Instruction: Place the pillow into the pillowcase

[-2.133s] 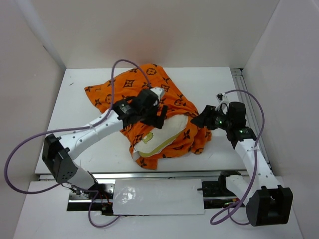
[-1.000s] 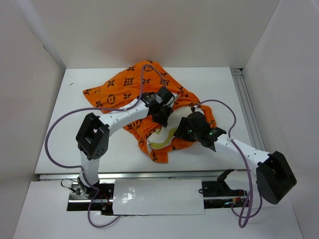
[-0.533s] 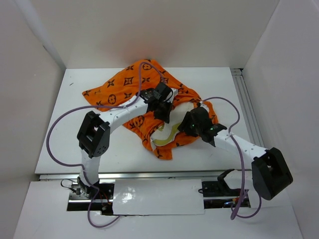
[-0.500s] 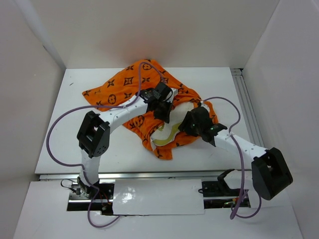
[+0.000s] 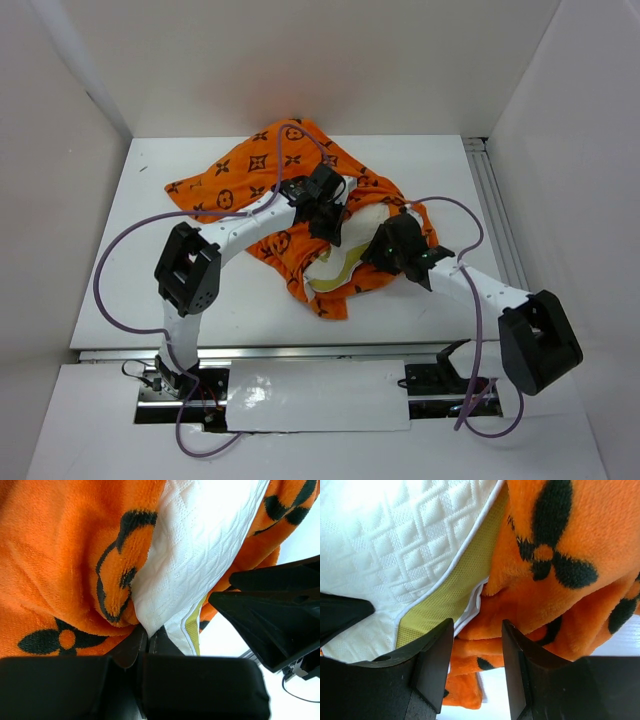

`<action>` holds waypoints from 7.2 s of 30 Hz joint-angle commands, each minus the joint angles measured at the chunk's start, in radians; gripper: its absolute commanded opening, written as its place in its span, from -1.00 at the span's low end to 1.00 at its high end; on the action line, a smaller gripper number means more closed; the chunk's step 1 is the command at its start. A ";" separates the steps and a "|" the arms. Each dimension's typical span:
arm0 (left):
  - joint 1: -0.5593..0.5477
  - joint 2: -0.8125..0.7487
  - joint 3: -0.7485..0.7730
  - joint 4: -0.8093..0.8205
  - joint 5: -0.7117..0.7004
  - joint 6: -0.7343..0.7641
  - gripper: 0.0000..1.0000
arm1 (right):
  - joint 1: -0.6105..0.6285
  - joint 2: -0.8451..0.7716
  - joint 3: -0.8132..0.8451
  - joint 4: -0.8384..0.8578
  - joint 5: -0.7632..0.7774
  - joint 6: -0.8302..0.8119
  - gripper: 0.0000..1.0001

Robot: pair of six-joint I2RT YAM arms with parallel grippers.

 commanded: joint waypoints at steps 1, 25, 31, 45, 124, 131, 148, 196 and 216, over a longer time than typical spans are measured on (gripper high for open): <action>0.010 0.004 0.022 0.087 -0.010 -0.007 -1.00 | 0.008 0.004 -0.010 0.004 0.008 0.024 0.01; 0.020 -0.024 0.035 0.085 -0.084 -0.062 -1.00 | 0.046 0.030 0.047 0.028 0.066 -0.033 -1.00; 0.076 0.005 0.092 0.087 -0.119 -0.137 -1.00 | 0.046 -0.207 0.035 -0.123 0.090 -0.088 -1.00; 0.101 0.073 0.187 0.064 -0.349 -0.273 -1.00 | -0.084 -0.525 0.024 0.036 -0.352 -0.263 -1.00; -0.056 -0.489 -0.440 0.170 -0.267 -0.240 0.60 | -0.370 -0.455 0.103 -0.341 -0.351 -0.351 -1.00; -0.028 -0.646 -0.544 0.160 -0.243 -0.231 1.00 | -0.370 -0.364 0.070 -0.425 -0.331 -0.400 0.44; -0.203 -0.319 -0.322 0.281 -0.234 -0.160 0.22 | -0.249 -0.363 0.239 -0.427 -0.420 -0.556 0.00; -0.088 0.080 -0.043 0.268 -0.168 -0.197 0.09 | 0.028 -0.340 0.377 -0.225 -0.416 -0.450 -1.00; -0.069 -0.235 -0.200 0.271 -0.240 -0.215 -0.09 | -0.054 -0.289 0.431 -0.209 -0.160 -0.421 -1.00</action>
